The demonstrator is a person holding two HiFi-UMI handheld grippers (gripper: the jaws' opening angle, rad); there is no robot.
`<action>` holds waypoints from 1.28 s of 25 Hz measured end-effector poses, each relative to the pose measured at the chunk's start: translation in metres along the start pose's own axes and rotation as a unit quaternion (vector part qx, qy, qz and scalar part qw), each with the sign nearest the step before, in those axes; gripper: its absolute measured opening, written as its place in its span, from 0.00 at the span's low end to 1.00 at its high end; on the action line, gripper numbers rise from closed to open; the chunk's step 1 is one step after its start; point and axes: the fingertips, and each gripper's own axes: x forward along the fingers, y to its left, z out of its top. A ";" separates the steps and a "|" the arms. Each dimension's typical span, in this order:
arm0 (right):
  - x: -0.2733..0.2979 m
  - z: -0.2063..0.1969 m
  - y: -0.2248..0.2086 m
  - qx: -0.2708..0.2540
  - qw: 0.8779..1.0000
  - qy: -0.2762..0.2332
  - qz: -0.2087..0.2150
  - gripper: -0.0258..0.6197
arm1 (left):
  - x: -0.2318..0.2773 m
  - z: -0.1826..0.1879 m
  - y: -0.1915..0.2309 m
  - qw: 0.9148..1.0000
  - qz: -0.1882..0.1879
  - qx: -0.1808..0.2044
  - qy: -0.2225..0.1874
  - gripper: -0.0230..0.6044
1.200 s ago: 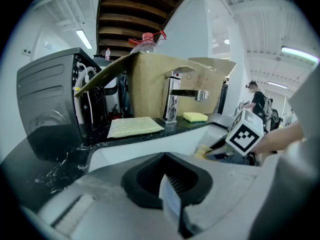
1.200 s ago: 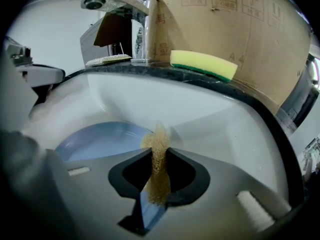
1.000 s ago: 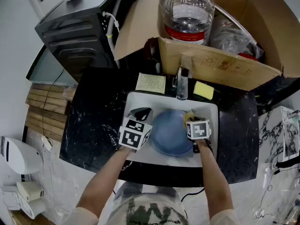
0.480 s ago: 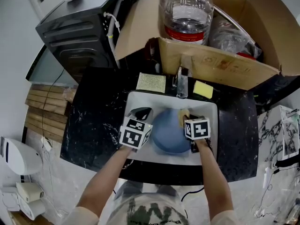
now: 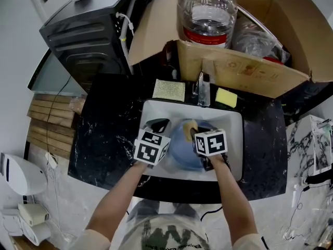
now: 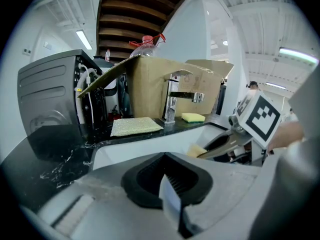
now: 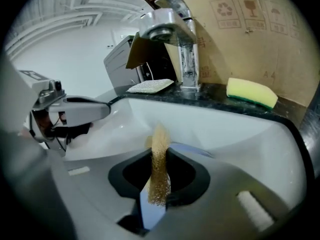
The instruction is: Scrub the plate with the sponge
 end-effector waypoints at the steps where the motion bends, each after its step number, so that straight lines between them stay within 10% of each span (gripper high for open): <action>1: 0.002 -0.001 0.006 0.000 1.000 0.003 0.007 0.15 | 0.000 0.000 0.000 1.000 0.000 0.000 0.000 0.04; 17: 0.035 -0.046 0.062 0.027 0.993 0.082 0.079 0.15 | -0.002 -0.006 0.000 1.000 -0.010 0.002 0.004 0.04; 32: 0.035 -0.068 0.041 -0.017 0.992 0.120 0.039 0.15 | 0.001 -0.008 -0.005 1.000 -0.016 0.004 0.006 0.04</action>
